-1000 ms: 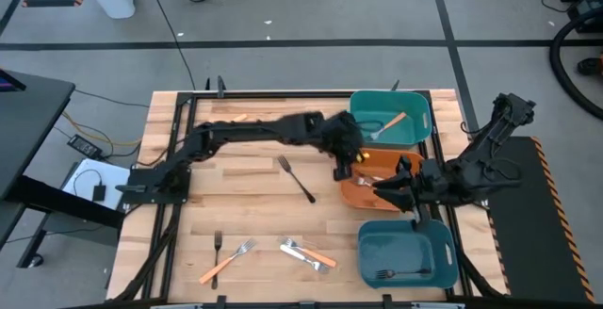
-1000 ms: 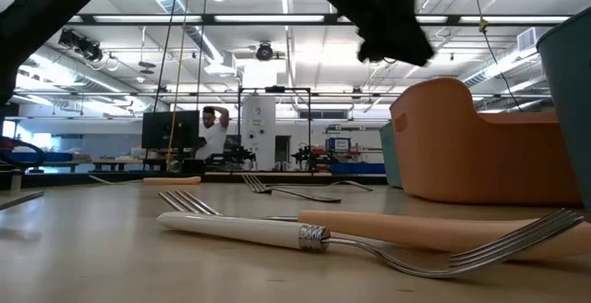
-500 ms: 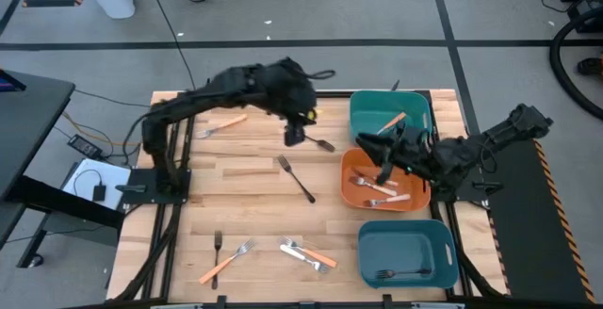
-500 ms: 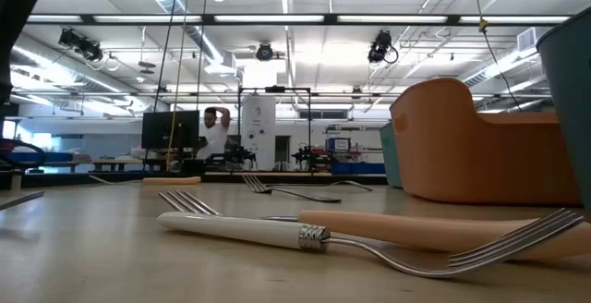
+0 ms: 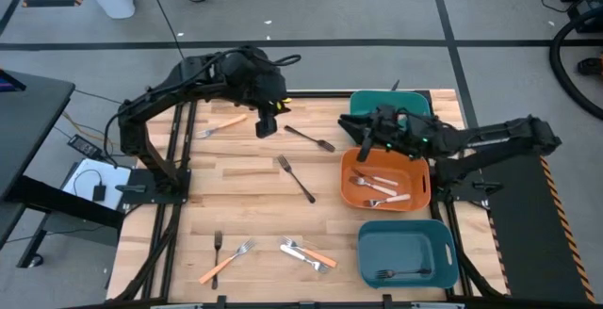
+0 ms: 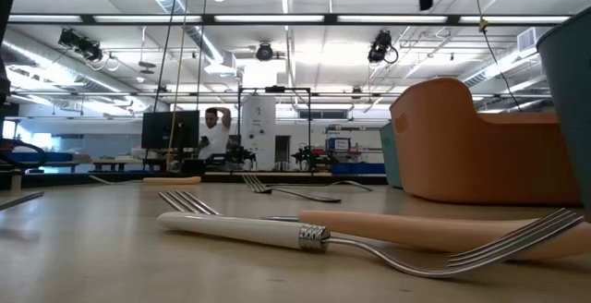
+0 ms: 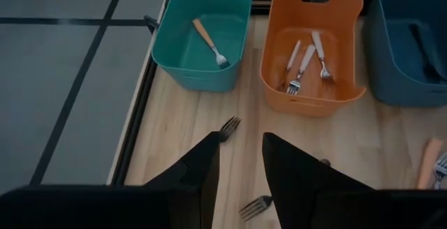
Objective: Sort silverware by color (type)
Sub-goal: Put the black fork into the blue bin
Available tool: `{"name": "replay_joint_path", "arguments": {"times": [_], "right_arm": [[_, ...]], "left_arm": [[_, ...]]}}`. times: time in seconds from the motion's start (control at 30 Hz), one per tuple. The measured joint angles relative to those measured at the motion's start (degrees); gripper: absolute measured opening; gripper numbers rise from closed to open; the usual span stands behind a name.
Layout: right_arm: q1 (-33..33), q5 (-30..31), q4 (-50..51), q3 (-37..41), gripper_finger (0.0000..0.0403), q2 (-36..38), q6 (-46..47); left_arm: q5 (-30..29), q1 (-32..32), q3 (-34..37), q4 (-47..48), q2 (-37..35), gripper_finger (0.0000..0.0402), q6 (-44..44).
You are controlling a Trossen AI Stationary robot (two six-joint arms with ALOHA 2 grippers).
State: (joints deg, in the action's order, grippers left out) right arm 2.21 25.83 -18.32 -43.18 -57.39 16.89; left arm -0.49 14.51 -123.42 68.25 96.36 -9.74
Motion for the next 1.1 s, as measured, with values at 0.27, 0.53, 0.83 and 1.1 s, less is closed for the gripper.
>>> {"name": "replay_joint_path", "arguments": {"times": [0.27, 0.53, 0.83, 1.1], "right_arm": [[-9.2, -18.0, 0.5, 0.0, 0.0092, -3.6, -4.3], [-15.6, -23.1, 0.4, 0.0, 0.0092, -2.9, -11.7], [-19.7, -28.4, 8.2, 0.0, 0.0092, -2.8, -12.0], [-20.7, -26.9, 13.3, 0.0, 0.0092, -2.8, -12.0]], "left_arm": [[-0.5, 2.5, 0.1, 1.3, 0.4, 0.0118, -0.5], [-1.3, 5.7, 0.0, 1.7, 1.5, 0.0118, 1.6], [-1.3, 7.9, 0.1, 9.0, 10.2, 0.0118, -4.5], [3.0, 6.8, 0.1, 8.0, 18.8, 0.0118, -6.7]]}}
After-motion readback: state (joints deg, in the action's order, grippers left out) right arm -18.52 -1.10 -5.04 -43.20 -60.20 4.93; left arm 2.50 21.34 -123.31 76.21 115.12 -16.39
